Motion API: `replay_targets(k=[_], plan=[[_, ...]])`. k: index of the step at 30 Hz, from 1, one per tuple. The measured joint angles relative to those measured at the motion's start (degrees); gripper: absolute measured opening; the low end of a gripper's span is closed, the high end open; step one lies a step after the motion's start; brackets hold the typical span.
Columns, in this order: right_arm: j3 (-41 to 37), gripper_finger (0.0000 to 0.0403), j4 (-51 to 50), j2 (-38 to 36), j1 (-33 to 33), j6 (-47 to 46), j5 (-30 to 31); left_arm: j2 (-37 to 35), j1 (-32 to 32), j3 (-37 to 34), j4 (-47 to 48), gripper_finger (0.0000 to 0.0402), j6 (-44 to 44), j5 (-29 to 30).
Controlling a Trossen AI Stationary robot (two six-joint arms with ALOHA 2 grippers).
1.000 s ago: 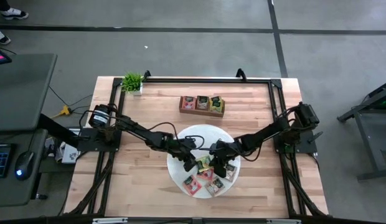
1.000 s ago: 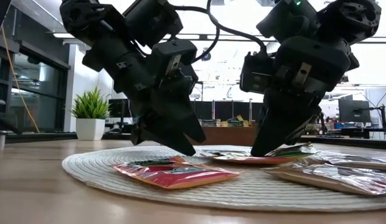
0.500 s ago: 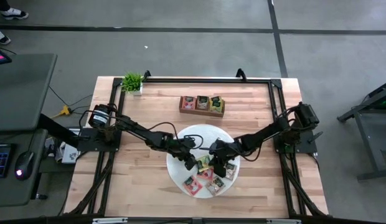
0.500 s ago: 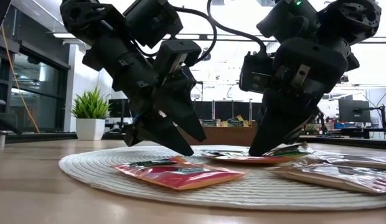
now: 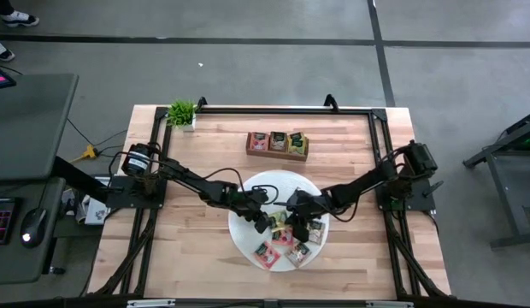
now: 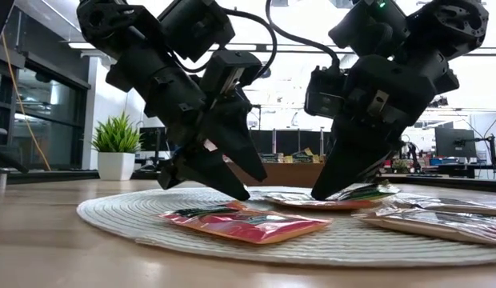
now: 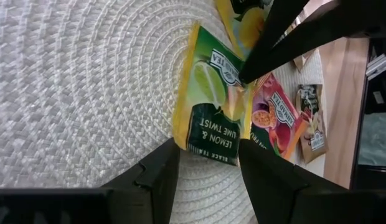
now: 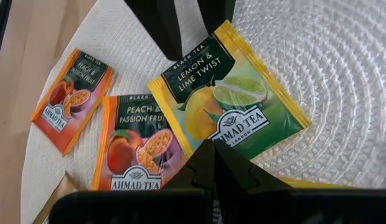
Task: Pick & Place Tea
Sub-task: Put the yellow tea bag into the right section of the wooden organizer
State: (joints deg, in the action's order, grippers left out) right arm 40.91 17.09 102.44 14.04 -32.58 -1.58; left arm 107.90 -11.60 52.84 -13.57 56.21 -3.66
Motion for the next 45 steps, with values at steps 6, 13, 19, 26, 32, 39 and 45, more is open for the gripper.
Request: replay_targets(k=[6, 13, 19, 26, 32, 39, 45], plan=[[0.0, 0.0000, 0.7, 0.0, -1.1, -0.1, -0.1, 0.0, 0.0, 0.0, -0.3, 0.0168, 0.0, 2.2], [0.0, 0.0000, 1.3, 0.0, -1.3, -0.1, -0.4, 0.0, 0.0, 0.0, -0.4, 0.0168, 1.1, 5.1], [0.0, 0.0000, 1.7, 0.0, -1.3, -0.2, -0.4, 0.1, 0.0, 0.0, -0.4, 0.0144, 1.1, 5.6], [0.0, 0.0000, 1.7, 0.0, -1.3, -0.2, -0.3, 0.1, 0.0, 0.0, -0.4, 0.0067, 1.1, 5.8], [0.0, 0.0000, 1.8, 0.0, -1.3, -0.2, -0.2, 0.1, 0.0, 0.0, -0.4, 0.0006, -1.0, 5.8], [0.0, 0.0000, 4.1, -0.2, -1.3, -0.3, -0.4, 0.1, 0.0, 0.0, -0.4, 0.0002, -3.8, 5.7], [0.2, 0.0000, 4.8, -2.2, -1.3, -0.6, -1.1, -0.8, 1.3, 0.0, -0.4, 0.0001, -7.2, 4.2]])
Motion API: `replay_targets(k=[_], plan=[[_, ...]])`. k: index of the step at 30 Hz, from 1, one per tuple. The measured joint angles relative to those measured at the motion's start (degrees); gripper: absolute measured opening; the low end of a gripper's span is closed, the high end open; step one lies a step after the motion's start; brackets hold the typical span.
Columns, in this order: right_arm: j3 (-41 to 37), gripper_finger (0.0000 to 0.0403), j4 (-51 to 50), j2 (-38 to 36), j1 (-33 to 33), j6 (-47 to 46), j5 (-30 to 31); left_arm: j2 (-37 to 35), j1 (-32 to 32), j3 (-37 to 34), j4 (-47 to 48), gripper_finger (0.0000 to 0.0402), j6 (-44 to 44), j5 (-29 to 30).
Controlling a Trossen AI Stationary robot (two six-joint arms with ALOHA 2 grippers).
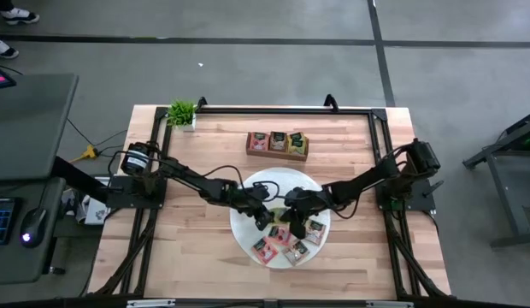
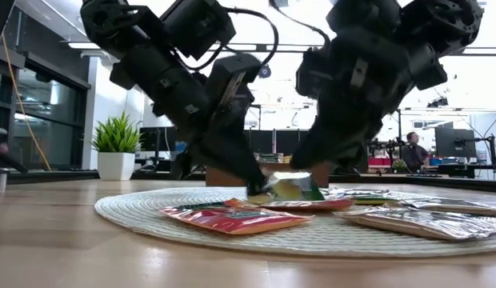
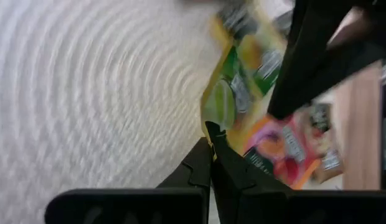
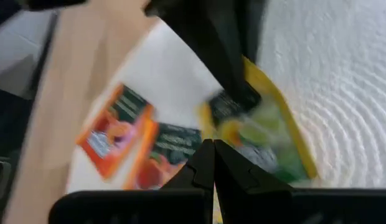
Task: Pick & Place Tea
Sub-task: Put the yellow tea bag into the right section of the wooden organizer
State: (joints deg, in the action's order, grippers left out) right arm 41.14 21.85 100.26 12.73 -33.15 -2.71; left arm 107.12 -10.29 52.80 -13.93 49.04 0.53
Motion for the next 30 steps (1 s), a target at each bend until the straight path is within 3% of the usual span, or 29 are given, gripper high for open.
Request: replay_targets(k=[6, 12, 20, 24, 30], plan=[[0.1, 0.0000, -0.3, -4.5, -0.2, 1.5, -0.4, -2.2, 1.0, 0.7, 0.5, 0.0000, -5.9, -0.2], [0.1, 0.0000, -1.7, -11.4, -2.0, 3.2, -0.6, -3.2, 2.8, 4.1, 2.1, 0.0000, -15.8, -4.5], [0.1, 0.0000, -10.6, -23.6, -4.6, 6.7, -0.1, -3.2, 5.1, 16.8, 25.2, 0.0000, -31.8, -9.0], [0.1, 0.0000, -17.7, -28.5, -5.2, 8.1, 2.0, -3.2, 5.9, 25.6, 38.7, 0.0000, -40.7, -7.2], [0.1, 0.0008, -24.0, -31.2, -5.2, 8.4, 3.8, -3.2, 7.1, 35.1, 48.2, 0.0000, -48.5, -3.1]])
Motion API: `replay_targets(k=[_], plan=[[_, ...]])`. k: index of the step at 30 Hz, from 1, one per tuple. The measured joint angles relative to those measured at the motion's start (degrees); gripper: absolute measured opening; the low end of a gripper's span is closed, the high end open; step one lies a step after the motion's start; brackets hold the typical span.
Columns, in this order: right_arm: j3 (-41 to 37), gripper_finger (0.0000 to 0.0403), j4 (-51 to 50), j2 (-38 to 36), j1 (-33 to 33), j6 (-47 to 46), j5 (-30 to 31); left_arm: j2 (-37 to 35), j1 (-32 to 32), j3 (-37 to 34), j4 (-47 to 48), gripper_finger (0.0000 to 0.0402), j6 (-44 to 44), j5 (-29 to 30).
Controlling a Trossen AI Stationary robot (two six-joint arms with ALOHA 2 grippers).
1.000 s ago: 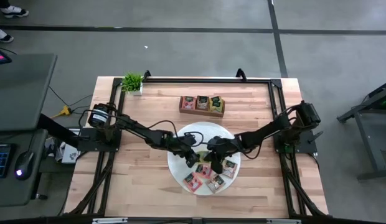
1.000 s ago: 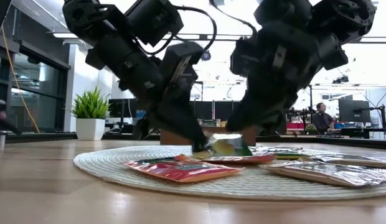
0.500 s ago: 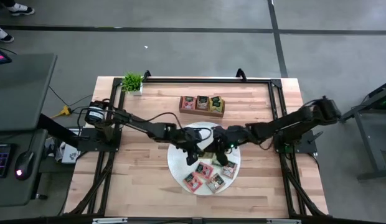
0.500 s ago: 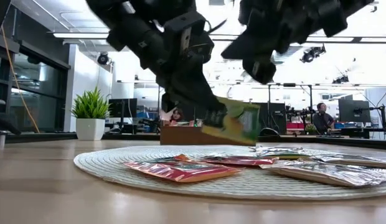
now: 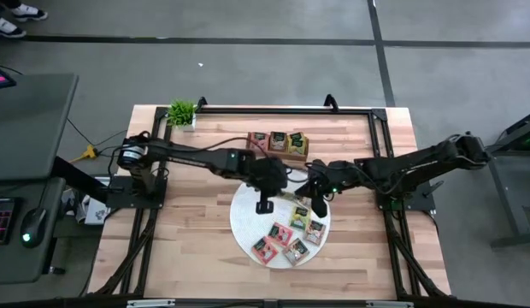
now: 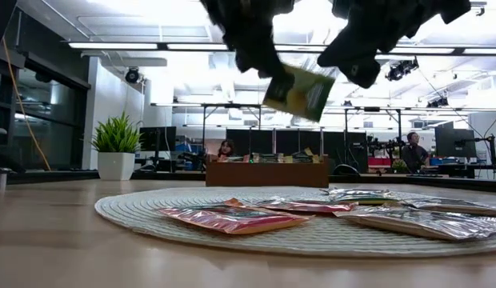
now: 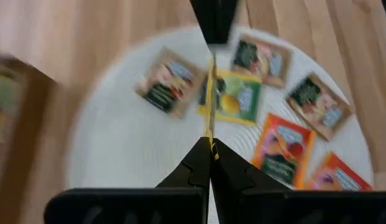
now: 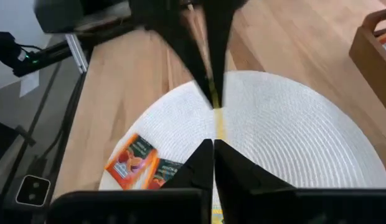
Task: Pick & Place Tea
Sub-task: Put the yellow tea bag into the right section of the wooden organizer
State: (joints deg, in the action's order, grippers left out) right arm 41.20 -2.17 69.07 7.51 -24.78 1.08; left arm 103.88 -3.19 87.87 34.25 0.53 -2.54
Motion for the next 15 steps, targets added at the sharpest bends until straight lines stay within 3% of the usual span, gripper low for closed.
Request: replay_targets(k=[15], plan=[[0.0, 0.0172, 4.9, -0.1, 0.0, 1.9, 4.7, 0.0, 1.1, 3.0, 3.2, 0.0000, -2.7, 0.4]])
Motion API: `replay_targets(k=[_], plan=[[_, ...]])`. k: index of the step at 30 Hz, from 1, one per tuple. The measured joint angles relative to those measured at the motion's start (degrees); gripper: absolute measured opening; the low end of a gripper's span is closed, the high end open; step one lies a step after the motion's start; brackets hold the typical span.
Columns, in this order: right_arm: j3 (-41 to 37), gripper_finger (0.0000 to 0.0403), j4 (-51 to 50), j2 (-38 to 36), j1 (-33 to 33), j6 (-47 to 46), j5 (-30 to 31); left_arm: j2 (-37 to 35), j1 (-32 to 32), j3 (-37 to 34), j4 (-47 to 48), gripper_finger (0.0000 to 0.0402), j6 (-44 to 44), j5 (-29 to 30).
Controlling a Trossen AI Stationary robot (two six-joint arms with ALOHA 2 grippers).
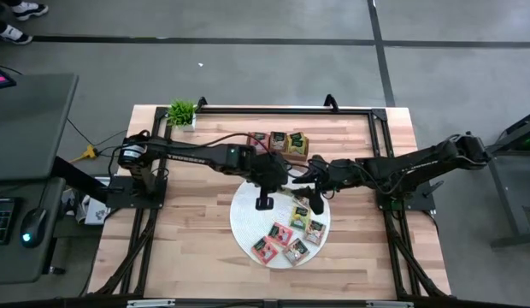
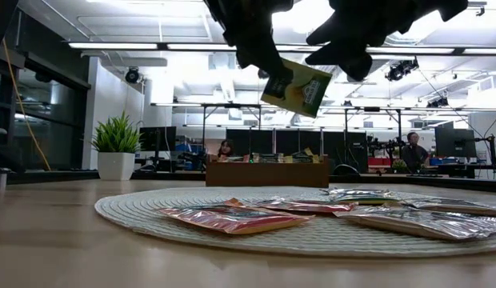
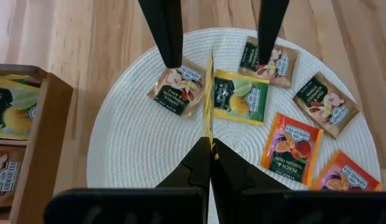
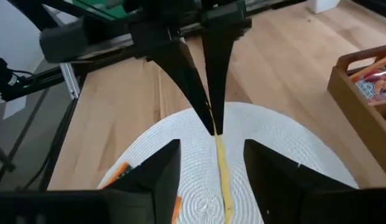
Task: Pick & Place Tea
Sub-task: Put the yellow tea bag into the right section of the wooden organizer
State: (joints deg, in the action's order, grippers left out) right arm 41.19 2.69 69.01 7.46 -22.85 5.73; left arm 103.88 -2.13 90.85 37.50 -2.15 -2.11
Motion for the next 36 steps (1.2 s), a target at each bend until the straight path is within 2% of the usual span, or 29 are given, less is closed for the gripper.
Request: replay_targets(k=[7, 13, 20, 27, 31, 36], plan=[[0.0, 0.0180, 1.7, 0.9, -0.5, 0.4, 0.7, 0.0, 0.0, 0.0, -0.1, 0.0000, 0.0, 0.2], [3.3, 0.0181, 1.2, 5.6, -2.0, 2.6, -1.6, 0.0, 0.0, 0.0, -0.4, 0.0000, -0.1, 0.2], [9.7, 0.0181, -6.1, 11.4, -3.1, 5.6, -2.6, 0.0, 0.0, 0.0, 0.2, 0.0000, -0.7, 0.2], [10.7, 0.0179, -7.6, 12.1, -3.4, 6.5, -3.0, 0.0, -0.1, 0.0, 1.4, 0.0000, -1.1, -0.1], [10.6, 0.0154, -7.6, 12.1, -3.4, 6.8, -3.3, 0.0, -0.1, 0.0, 1.3, 0.0000, -1.9, -0.2], [10.6, 0.0097, -7.6, 12.1, -3.4, 7.6, -3.7, 0.0, -0.1, 0.0, 1.3, 0.0000, -2.3, -0.3]])
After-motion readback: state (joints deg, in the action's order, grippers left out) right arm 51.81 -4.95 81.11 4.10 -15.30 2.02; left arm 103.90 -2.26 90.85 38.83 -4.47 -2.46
